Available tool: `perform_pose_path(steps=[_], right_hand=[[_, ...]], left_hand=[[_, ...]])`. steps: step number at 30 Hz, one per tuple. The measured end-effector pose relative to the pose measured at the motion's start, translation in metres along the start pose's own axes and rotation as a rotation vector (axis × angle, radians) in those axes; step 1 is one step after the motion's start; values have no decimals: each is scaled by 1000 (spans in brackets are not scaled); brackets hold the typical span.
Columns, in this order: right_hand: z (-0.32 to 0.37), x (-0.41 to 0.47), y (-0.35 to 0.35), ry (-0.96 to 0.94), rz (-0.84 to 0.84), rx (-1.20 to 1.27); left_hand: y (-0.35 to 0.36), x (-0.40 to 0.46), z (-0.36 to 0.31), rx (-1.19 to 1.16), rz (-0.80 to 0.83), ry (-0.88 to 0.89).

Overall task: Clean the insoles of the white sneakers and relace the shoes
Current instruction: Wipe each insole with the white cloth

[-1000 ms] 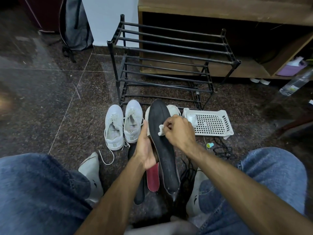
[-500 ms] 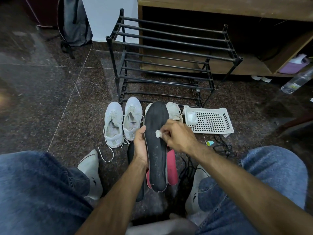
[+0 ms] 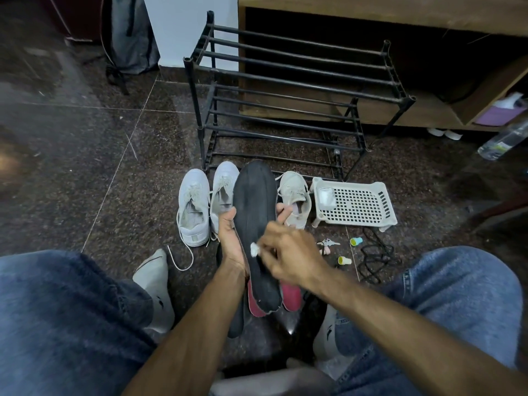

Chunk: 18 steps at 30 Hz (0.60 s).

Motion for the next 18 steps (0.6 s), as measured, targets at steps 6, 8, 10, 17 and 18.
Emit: perform_pose_path(steps=[6, 8, 10, 17, 18], right_hand=[[-9, 12, -8, 63, -26, -97], [-15, 29, -17, 147, -51, -120], [-10, 32, -17, 149, -39, -79], [9, -13, 0, -61, 52, 52], [4, -7, -2, -33, 45, 5]], left_hand=[[4, 1, 3, 14, 36, 21], [4, 4, 2, 30, -22, 49], [6, 3, 1, 7, -15, 45], [-3, 1, 2, -79, 118, -3], [-3, 3, 3, -72, 109, -12]])
Point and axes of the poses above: each hand's wrist, its own x-axis towards the middle knuckle, its own y-axis out of the palm, z = x × y, the point moved 1 cm from there along x, towards the middle knuckle, and after that the axes turned 3 degrees about -y, right-handed, at the moved point
